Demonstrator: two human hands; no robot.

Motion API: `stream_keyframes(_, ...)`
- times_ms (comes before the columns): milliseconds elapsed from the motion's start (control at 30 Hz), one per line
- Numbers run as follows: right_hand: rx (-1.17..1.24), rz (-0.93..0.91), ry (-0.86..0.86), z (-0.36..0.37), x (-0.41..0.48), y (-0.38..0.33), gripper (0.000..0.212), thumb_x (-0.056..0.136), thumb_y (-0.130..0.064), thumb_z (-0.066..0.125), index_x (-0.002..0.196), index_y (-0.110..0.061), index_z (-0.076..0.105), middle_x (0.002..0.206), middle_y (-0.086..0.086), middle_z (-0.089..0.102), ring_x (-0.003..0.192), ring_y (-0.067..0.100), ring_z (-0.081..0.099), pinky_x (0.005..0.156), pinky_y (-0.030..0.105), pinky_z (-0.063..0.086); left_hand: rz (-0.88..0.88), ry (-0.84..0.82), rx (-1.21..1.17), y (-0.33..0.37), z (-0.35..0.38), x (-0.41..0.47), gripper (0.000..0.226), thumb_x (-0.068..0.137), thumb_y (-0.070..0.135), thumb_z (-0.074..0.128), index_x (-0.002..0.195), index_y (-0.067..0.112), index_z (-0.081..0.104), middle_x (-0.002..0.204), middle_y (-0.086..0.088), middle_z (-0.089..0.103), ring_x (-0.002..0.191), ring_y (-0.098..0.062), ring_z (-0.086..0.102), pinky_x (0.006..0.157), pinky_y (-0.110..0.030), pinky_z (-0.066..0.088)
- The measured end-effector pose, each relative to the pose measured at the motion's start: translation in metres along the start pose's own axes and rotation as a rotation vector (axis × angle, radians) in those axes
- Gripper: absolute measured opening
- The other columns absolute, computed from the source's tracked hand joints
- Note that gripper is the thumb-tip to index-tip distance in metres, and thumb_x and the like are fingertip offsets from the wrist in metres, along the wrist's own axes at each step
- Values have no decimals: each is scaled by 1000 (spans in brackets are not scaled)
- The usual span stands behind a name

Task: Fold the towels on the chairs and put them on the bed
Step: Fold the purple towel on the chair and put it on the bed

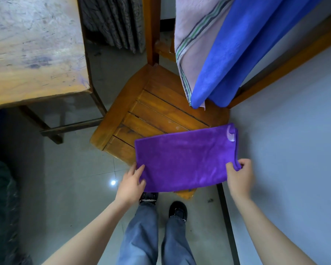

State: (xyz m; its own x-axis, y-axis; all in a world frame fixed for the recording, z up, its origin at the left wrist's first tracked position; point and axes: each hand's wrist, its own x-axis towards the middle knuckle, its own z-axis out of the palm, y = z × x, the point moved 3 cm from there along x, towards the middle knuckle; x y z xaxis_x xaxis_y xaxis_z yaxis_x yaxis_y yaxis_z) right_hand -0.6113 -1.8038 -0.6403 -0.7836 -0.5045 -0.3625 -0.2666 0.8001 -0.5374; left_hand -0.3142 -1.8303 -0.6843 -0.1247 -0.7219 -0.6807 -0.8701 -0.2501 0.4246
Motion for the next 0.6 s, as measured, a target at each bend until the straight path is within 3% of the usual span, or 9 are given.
stream_keyframes(100,-52,-207,-140,13,-36,-31,20,82,-8,62,81,-13,43,78,4,53,68,23,47,56,29,31,-142,41,-523,8,-10,4,47,94,6,41,141,12,37,149,-8,34,137,-22,31,110,-32,25)
stream_keyframes(167,-71,-368,-237,27,-64,-45,22,80,-4,65,81,-13,45,82,5,58,69,23,50,53,24,28,-206,70,-738,12,-17,7,45,95,3,39,139,8,38,144,-8,41,133,-23,38,105,-30,30)
stream_keyframes(233,-96,-496,-326,46,-85,-48,14,78,-4,66,84,-8,54,97,8,65,83,26,58,61,21,30,-249,73,-815,15,-22,8,42,96,5,37,138,7,41,138,-8,46,129,-23,41,99,-27,31)
stream_keyframes(300,-140,-499,-457,65,-99,-47,15,83,-10,62,96,-5,56,113,4,64,100,23,59,69,24,35,-273,40,-876,17,-26,13,34,99,13,36,129,9,50,128,-7,53,120,-22,46,95,-28,32)
stream_keyframes(367,-152,-456,-555,82,-109,-46,10,87,-15,57,94,-13,50,125,-5,60,108,20,57,76,29,41,-300,-8,-935,16,-29,17,28,100,25,33,114,17,57,117,-2,56,112,-19,47,93,-30,33)
stream_keyframes(500,-85,-408,-580,92,-121,-54,18,89,-17,55,84,-21,38,122,-1,62,95,20,61,69,26,41,-356,-72,-991,9,-26,24,57,100,45,18,138,9,41,140,-7,43,131,-23,38,108,-40,29)
stream_keyframes(600,-76,-532,-586,91,-135,-60,11,87,-20,55,85,-18,44,119,1,62,103,19,58,73,22,38,-388,-76,-1065,4,-24,27,68,97,53,12,139,7,39,142,-12,43,132,-25,39,109,-42,30)
